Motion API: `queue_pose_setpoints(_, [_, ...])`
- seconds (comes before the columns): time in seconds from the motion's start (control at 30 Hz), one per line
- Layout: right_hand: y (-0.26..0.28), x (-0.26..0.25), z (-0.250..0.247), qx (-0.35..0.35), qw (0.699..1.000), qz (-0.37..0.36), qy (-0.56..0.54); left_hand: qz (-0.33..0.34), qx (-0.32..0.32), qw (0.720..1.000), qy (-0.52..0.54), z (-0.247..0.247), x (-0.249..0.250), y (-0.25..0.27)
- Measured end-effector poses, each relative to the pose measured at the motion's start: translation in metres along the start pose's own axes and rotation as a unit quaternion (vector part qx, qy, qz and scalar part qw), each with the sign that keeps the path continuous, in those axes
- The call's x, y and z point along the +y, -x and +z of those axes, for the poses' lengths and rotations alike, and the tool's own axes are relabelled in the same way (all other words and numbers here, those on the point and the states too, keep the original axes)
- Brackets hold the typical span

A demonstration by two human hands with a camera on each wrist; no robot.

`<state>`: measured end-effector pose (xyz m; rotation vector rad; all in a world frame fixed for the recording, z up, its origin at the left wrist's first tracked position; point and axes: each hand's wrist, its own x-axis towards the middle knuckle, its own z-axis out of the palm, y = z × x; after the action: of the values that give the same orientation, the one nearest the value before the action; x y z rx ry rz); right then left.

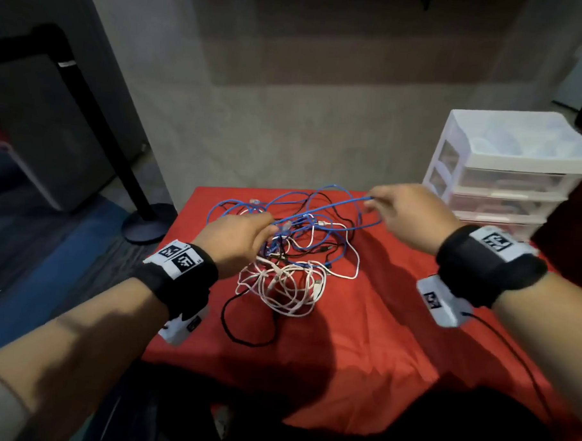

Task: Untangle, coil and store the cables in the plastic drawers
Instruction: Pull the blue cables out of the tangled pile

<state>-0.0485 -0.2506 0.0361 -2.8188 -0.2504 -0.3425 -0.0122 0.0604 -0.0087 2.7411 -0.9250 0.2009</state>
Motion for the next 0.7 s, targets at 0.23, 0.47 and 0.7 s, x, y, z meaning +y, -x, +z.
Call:
queue_pose_setpoints(0.23, [0.006, 0.026, -0.023, -0.049, 0.993, 0.054, 0.091, 0.011, 0.029, 0.999, -0.012, -0.004, 0.001, -0.003])
queue_pose_setpoints(0.47, [0.016, -0.074, 0.006, -0.059, 0.988, -0.113, 0.087, 0.085, -0.004, 0.994, -0.061, -0.014, 0.045, -0.019])
queue_pose_setpoints(0.7, [0.001, -0.064, 0.001, -0.056, 0.992, -0.098, 0.063, 0.054, -0.028, 0.998, -0.014, -0.008, 0.020, -0.019])
